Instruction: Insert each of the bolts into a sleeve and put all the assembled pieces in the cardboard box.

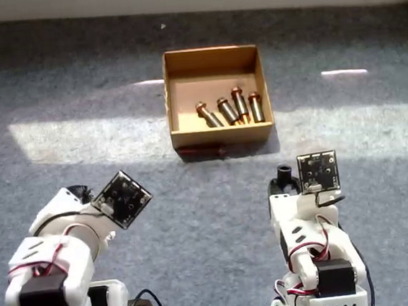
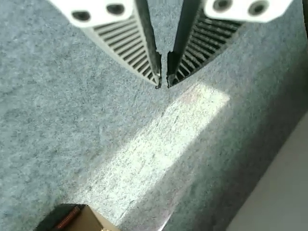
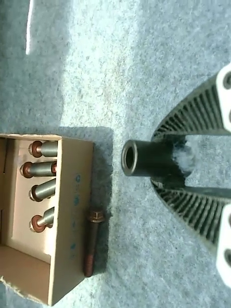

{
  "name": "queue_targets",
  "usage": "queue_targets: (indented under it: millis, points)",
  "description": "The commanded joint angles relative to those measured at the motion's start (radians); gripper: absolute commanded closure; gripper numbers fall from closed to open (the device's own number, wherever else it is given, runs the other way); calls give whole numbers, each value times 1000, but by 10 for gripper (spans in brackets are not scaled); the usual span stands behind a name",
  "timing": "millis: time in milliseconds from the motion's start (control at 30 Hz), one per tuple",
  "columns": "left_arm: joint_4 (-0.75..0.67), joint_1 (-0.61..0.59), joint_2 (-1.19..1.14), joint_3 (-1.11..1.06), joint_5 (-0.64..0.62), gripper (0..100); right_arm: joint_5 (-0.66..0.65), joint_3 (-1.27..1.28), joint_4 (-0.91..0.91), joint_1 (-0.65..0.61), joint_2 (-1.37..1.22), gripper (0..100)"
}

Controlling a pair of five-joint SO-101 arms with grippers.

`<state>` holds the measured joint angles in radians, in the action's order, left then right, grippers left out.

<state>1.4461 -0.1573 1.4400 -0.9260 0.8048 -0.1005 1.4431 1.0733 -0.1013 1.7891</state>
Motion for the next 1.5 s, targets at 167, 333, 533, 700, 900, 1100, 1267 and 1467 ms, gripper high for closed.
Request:
queue_targets:
  millis: [167,333,533,700,900,1100,1267,1467]
  points:
    - [0,292,-509,234,9,940,9,-5,-58,108,13,993]
    - [-8,427,-731,311,9,873,9,-8,-58,116,13,993]
    - [-106,515,-1004,435,11,867,9,-12,-58,160,13,993]
    - [-120,556,-1254,602,68,867,8,-12,-58,168,13,993]
    - [-120,555,-1506,811,80,869,8,-13,-58,166,13,993]
    - [-120,573,-1672,969,80,867,-3,-13,-58,165,13,993]
    - [-126,601,-1794,1073,80,867,-29,-13,-58,165,13,993]
    - [-120,590,-1960,1239,80,867,-32,-13,-58,163,13,993]
